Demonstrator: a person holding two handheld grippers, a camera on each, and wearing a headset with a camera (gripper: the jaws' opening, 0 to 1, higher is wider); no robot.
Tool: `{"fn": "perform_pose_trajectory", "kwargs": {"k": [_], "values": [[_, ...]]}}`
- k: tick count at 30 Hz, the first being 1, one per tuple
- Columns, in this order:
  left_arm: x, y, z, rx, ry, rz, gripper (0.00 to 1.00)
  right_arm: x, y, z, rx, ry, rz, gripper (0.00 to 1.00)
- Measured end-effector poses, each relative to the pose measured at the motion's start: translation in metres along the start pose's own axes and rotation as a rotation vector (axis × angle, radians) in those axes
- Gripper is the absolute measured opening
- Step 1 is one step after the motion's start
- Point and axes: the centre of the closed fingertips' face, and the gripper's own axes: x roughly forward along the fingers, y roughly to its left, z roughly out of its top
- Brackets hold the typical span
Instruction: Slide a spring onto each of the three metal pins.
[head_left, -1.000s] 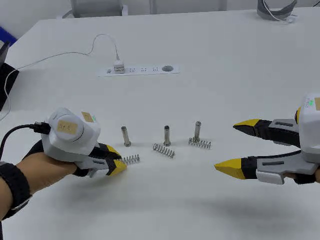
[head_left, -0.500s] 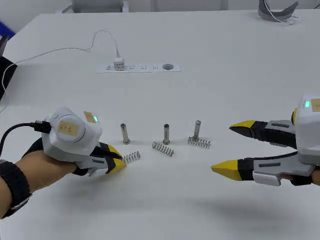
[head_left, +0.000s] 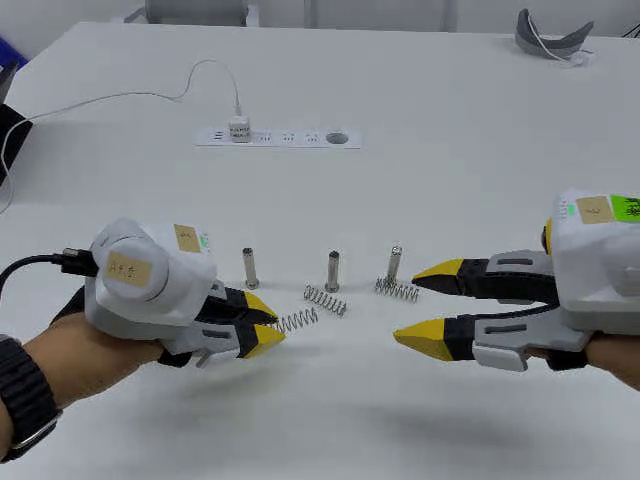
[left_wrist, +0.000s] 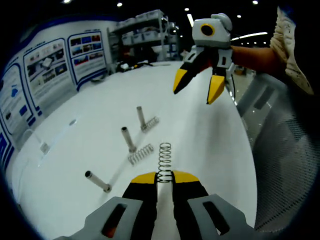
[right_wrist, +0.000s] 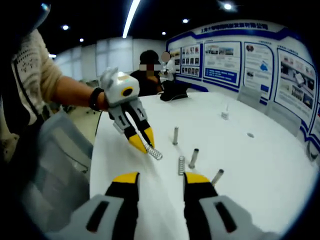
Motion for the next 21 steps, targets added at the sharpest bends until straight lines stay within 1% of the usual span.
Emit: {"fn": "perform_pose_trajectory", "kwargs": {"k": [1,3,8,13,16,18,21], "values": [[0.000,-0.004,0.005,0.006,-0.017,-0.010,0.10,0.004,0.004,0.002,-0.008,0.001,0.012,0.35],[-0.001,-0.011,0.011,0.022,-0.034,-0.026,0.10,0.009,0.009,0.003,-0.031,0.001,0.028,0.32],[-0.002,-0.024,0.022,0.057,-0.063,-0.056,0.10,0.017,0.017,0.001,-0.042,0.007,0.062,0.30],[-0.002,-0.032,0.033,0.075,-0.093,-0.080,0.10,0.019,0.022,0.001,-0.058,0.011,0.085,0.26],[-0.002,-0.035,0.038,0.088,-0.103,-0.089,0.10,0.020,0.024,0.001,-0.059,0.008,0.094,0.25],[-0.002,-0.036,0.041,0.094,-0.110,-0.091,0.10,0.020,0.025,0.001,-0.061,0.010,0.103,0.23],[-0.003,-0.039,0.046,0.095,-0.123,-0.098,0.10,0.020,0.028,0.000,-0.058,0.009,0.114,0.21]]}}
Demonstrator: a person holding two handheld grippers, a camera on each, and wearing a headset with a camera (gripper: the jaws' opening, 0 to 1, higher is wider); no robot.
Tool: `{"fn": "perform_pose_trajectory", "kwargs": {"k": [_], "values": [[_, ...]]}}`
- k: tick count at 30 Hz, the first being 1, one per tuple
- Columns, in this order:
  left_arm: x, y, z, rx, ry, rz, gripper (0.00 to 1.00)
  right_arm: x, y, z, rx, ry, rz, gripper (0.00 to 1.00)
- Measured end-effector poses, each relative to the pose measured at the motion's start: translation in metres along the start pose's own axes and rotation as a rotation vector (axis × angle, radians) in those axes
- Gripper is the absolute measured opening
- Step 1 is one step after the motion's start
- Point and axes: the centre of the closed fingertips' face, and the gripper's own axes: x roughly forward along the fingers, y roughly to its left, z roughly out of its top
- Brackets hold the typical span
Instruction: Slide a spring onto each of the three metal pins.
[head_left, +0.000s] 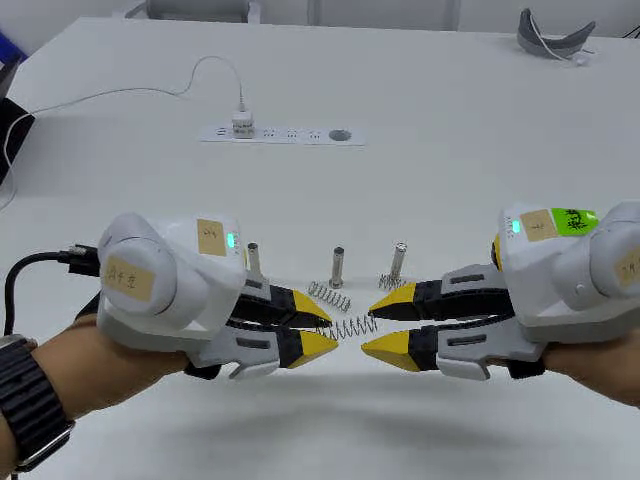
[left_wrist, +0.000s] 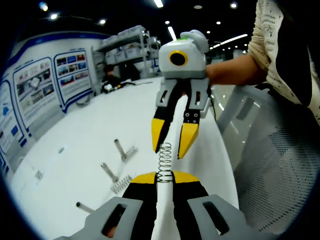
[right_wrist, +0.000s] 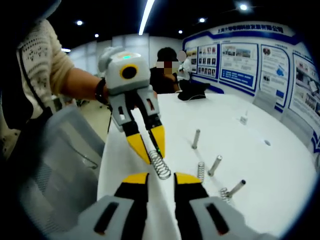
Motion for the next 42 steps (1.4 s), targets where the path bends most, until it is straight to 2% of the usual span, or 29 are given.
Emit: {"fn": "perform_pose_trajectory", "kwargs": {"k": [9,20,23,32,42], "values": [[0.001,-0.005,0.004,0.013,0.002,-0.011,0.10,-0.003,0.004,0.004,-0.005,-0.004,0.031,0.15],[0.002,-0.008,0.002,-0.001,0.010,-0.001,0.09,-0.002,0.009,0.023,-0.014,-0.048,0.065,0.13],[0.003,-0.008,0.002,-0.008,0.011,0.004,0.09,0.000,0.010,0.027,-0.032,-0.043,0.071,0.13],[0.000,-0.002,0.006,-0.038,-0.019,0.044,0.09,0.005,0.009,0.044,-0.070,-0.049,0.078,0.13],[-0.006,0.001,0.001,-0.086,-0.047,0.082,0.10,0.020,0.015,0.054,-0.106,-0.036,0.097,0.12]]}}
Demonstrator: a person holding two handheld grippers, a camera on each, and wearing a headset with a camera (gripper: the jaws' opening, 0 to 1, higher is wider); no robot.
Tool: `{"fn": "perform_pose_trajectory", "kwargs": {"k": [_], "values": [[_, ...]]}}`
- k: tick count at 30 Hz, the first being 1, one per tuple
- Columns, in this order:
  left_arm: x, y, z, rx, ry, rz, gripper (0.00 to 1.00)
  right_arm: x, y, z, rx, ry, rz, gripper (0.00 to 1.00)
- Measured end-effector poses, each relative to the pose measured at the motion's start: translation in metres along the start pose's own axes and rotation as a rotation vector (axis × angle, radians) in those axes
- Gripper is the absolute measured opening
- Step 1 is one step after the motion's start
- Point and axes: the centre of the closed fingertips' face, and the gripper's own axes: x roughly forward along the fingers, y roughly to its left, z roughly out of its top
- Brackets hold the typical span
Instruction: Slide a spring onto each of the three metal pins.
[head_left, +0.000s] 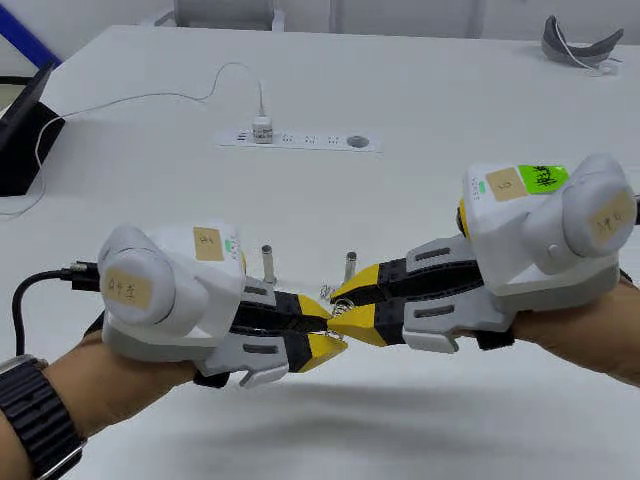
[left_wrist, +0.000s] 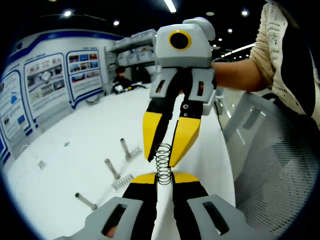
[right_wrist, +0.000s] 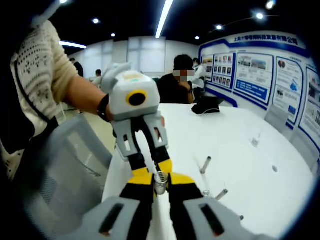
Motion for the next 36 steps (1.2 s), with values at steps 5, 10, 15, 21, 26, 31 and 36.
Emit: {"fn": "perform_pose_trajectory", "kwargs": {"k": [5,10,15,21,26,31,36], "values": [[-0.006,0.007,0.003,-0.015,-0.026,0.030,0.10,0.003,-0.003,0.008,-0.016,0.001,-0.007,0.12],[-0.008,0.010,0.002,-0.026,-0.046,0.055,0.10,0.006,-0.006,0.009,-0.012,0.001,-0.013,0.12],[-0.010,0.011,-0.002,-0.035,-0.052,0.070,0.12,0.010,-0.007,0.008,-0.005,0.007,-0.012,0.12],[-0.015,0.017,0.000,-0.058,-0.076,0.096,0.19,0.012,-0.012,0.009,-0.011,0.014,-0.022,0.12],[-0.022,0.023,-0.005,-0.085,-0.085,0.137,0.29,0.014,-0.017,0.010,-0.007,0.010,-0.032,0.12],[-0.034,0.030,-0.016,-0.130,-0.093,0.209,0.43,0.015,-0.023,0.008,-0.001,0.009,-0.046,0.12],[-0.049,0.037,-0.025,-0.172,-0.101,0.283,0.55,0.016,-0.031,0.010,0.005,0.000,-0.056,0.12]]}}
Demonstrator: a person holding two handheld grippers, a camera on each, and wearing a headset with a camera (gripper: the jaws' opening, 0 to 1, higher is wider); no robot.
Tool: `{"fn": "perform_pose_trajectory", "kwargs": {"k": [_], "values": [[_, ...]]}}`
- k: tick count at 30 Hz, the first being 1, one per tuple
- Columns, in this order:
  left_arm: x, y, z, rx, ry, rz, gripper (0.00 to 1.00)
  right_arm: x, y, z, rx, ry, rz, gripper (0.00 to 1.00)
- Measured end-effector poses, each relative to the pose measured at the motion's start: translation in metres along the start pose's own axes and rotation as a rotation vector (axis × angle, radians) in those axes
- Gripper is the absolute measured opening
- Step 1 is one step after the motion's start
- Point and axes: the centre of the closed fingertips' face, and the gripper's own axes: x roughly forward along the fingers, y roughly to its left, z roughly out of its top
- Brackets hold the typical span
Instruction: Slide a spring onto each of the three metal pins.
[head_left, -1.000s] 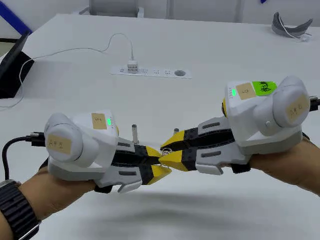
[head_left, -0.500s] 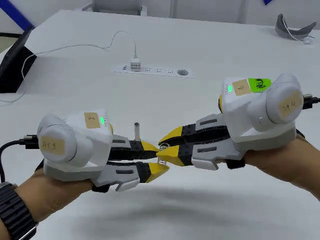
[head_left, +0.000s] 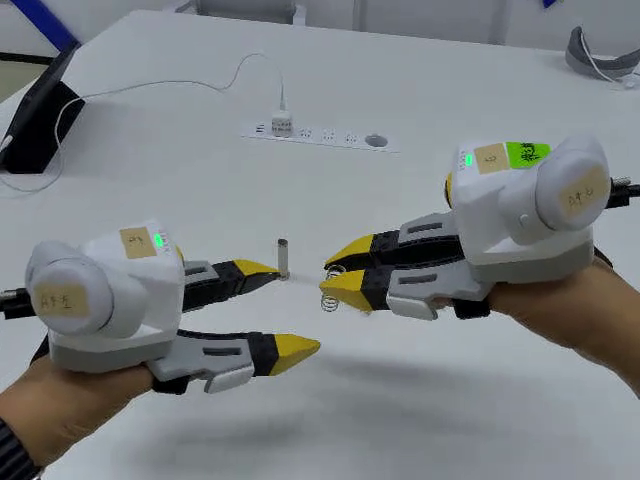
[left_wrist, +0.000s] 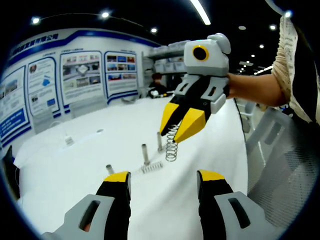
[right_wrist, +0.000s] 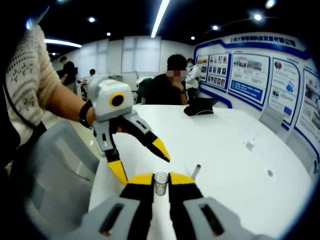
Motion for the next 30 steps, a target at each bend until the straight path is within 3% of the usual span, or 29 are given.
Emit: {"fn": "perform_pose_trajectory", "kwargs": {"k": [6,12,30], "values": [[-0.015,0.010,-0.005,-0.032,-0.015,0.073,0.63,0.005,-0.007,0.006,0.005,-0.003,-0.005,0.12],[-0.026,0.012,-0.011,-0.048,-0.016,0.119,0.68,0.011,-0.017,0.011,0.009,-0.003,-0.017,0.12],[-0.039,0.002,-0.016,-0.075,-0.031,0.163,0.73,0.034,-0.068,0.030,0.047,-0.019,-0.093,0.12]]}}
